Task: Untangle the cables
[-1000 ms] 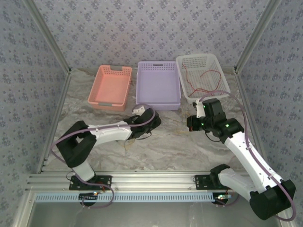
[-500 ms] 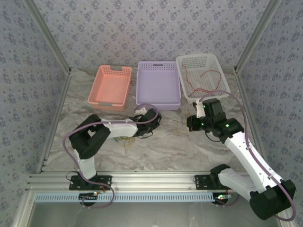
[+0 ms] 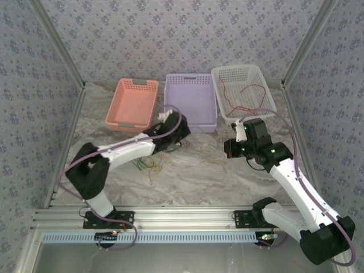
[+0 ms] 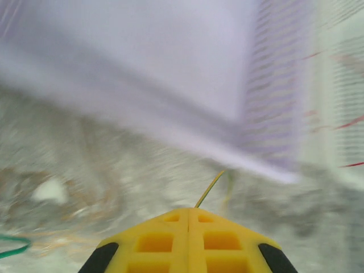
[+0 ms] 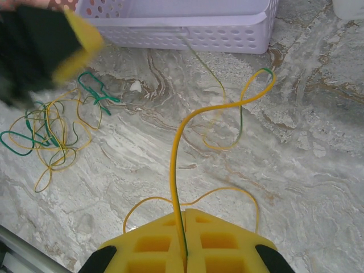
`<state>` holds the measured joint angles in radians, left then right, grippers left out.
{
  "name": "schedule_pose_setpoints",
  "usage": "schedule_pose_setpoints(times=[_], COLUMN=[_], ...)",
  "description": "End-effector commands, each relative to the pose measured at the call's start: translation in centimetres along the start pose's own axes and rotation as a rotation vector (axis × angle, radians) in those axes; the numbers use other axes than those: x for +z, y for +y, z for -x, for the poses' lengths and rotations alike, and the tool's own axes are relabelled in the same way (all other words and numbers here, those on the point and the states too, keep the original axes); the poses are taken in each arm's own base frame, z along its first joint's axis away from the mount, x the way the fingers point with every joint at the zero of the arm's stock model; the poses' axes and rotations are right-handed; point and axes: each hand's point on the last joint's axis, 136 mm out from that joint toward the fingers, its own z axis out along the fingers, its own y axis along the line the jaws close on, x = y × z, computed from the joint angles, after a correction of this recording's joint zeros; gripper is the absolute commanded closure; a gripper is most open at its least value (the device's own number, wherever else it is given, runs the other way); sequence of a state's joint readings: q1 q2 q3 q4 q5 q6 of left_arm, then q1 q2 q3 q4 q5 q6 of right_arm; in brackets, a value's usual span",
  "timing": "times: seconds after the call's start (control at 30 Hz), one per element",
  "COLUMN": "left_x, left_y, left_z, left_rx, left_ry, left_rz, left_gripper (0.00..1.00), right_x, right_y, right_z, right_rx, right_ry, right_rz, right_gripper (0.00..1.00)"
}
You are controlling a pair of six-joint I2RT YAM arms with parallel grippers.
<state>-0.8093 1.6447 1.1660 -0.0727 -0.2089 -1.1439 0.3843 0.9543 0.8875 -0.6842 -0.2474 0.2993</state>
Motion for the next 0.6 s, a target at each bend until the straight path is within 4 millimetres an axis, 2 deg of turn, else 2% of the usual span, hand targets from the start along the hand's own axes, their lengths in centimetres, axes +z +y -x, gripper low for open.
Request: schedule_pose_setpoints(times=[0.0,0.13,0.27,0.37,0.53,0.57], left_x=[-5.3,-9.0,-12.8,-15.0,-16.4,-16.4], left_y=[-5.5,-8.3,-13.0,-15.7,-17.2,-17.3], left_z=[6.7,14.0,20.3,23.4,27.0,27.7], left_rx=[0.042,0.040,0.033,0.037,-0.009,-0.022], left_ry=[-0.071,-0.138,-0.183,-0.206,-0.256,-0.265], left_rz=[-0.133,-0.231,-0.432,-0.533,-0.632,-0.651], left_gripper=[1.00,1.00,1.00,1.00,1.00,1.00], right_x=[-0.9,-1.1,-0.4,0.6,1.5,1.5], right_y=[1.6,3.9,6.1,7.3,8.7,9.3], right_z=[0.4,0.5,0.0,-0.6,-1.2,-0.6], right_rx=[-0.028,-0.076,-0.173,-0.211,-0.236,-0.241], right_ry=[-0.028,-0.031,-0.009,0.032,0.070,0.049], right_rz=[0.071,0.156,0.181,0.190,0.206,0.225], right_gripper=[1.00,1.00,1.00,1.00,1.00,1.00])
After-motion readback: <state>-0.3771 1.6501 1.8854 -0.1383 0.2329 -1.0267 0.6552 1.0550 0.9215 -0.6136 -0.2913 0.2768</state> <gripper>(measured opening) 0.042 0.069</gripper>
